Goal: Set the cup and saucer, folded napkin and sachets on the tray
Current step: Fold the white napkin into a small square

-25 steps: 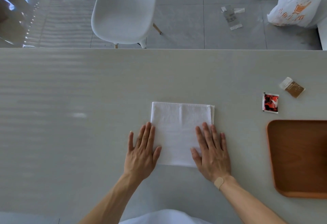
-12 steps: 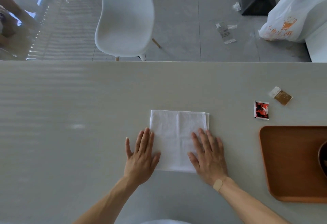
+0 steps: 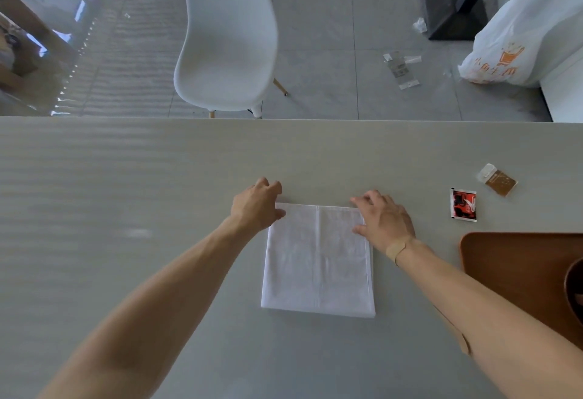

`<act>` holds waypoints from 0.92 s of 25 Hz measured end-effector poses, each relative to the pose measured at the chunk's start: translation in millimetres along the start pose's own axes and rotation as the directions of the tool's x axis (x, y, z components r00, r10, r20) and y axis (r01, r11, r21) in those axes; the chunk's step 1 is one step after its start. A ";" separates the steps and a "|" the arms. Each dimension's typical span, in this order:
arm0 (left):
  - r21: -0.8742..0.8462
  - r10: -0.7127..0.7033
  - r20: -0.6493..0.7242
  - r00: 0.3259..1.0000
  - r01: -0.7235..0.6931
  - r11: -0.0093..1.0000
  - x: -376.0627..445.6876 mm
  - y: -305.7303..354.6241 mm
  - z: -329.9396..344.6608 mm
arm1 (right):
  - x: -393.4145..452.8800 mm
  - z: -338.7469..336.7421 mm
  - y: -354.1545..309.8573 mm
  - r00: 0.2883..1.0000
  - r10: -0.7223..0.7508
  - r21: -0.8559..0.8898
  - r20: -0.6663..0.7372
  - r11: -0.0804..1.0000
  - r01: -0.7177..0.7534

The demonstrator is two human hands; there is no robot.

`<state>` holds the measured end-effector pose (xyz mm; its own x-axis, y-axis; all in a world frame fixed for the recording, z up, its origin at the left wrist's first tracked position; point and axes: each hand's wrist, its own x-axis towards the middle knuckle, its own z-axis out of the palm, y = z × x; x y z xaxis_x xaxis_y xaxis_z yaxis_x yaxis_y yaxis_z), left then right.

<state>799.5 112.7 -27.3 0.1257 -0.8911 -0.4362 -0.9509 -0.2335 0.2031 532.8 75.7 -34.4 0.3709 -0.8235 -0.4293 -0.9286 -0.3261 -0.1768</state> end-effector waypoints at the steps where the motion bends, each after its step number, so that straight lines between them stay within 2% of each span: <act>1: 0.033 0.001 0.041 0.999 -0.003 0.999 4.8 3.0 -0.6 | 1.7 -2.0 -1.2 1.000 0.002 -0.005 0.004 1.000 -0.002; 4: 0.105 0.015 0.104 0.995 -0.026 0.994 14.0 8.3 -0.5 | 6.6 -5.5 -5.5 0.999 0.028 -0.025 0.017 0.999 -0.027; 8: 0.115 -0.017 0.193 0.981 -0.006 0.993 17.7 13.6 -3.8 | 13.6 -9.7 -9.7 0.995 0.046 -0.035 0.086 0.998 -0.043; 11: 0.144 0.038 0.200 0.979 -0.067 0.987 13.9 14.7 -3.3 | 14.1 -12.3 -11.8 0.989 0.048 -0.031 0.138 0.999 -0.044; 17: 0.044 0.183 0.036 0.982 -0.184 0.982 -16.1 -0.6 -6.6 | -8.5 -10.7 -11.1 0.998 -0.043 0.042 -0.055 0.998 0.045; 23: -0.004 0.277 -0.213 0.937 -0.285 0.959 -66.8 -7.5 -0.8 | -51.4 -8.2 -7.6 0.969 -0.102 0.127 -0.223 0.983 0.133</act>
<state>798.5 173.6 1.0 -0.0855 -0.9825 -0.1654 -0.9462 0.0281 0.3225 520.8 116.6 -3.7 0.4529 -0.8688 -0.2002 -0.8629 -0.3707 -0.3436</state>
